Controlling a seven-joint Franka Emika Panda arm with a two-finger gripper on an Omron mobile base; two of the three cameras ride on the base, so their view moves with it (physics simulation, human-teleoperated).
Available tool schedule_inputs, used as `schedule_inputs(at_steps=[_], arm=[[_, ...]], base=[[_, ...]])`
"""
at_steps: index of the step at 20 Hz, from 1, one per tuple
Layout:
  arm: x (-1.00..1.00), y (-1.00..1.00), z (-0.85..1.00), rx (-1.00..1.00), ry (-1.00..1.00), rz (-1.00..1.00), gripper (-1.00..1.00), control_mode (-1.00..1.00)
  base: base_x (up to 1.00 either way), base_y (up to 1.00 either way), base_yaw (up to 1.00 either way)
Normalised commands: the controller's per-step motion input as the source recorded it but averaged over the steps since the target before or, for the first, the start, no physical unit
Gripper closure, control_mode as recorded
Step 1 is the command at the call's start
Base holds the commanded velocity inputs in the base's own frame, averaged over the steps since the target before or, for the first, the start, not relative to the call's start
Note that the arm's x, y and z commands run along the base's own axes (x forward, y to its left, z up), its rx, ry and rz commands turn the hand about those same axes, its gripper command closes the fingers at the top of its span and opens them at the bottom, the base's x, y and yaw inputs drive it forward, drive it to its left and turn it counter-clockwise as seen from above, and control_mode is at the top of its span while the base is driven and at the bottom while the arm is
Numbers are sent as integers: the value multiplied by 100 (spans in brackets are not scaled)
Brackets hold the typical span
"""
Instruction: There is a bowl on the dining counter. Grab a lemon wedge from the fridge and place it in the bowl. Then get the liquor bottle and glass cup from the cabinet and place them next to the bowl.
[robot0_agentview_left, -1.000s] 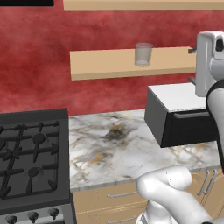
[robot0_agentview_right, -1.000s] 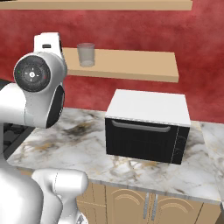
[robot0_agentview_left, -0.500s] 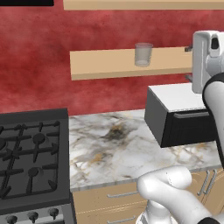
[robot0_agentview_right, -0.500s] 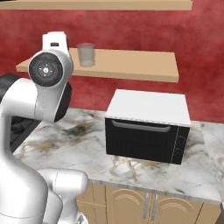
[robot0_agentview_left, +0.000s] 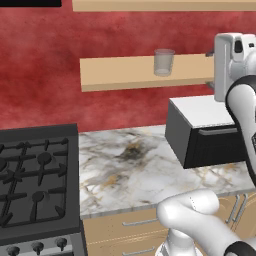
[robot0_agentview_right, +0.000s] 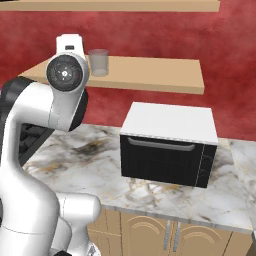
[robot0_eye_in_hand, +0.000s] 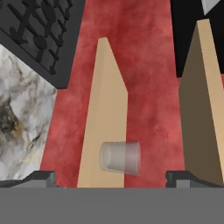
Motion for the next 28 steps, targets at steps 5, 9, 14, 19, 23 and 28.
schedule_inputs(at_steps=[5,9,14,19,23,28], arm=[[30,2,3,0,0,7,-100,-100],[24,14,11,-2,0,4,-100,-100],[26,14,13,-4,0,0,-100,-100],[25,2,1,-5,0,0,-100,-100],[35,0,0,-8,6,0,-100,-100],[40,3,0,-11,8,0,-100,-100]], base=[[0,0,0],[0,0,0],[0,0,0],[0,0,0],[0,0,0],[0,0,0]])
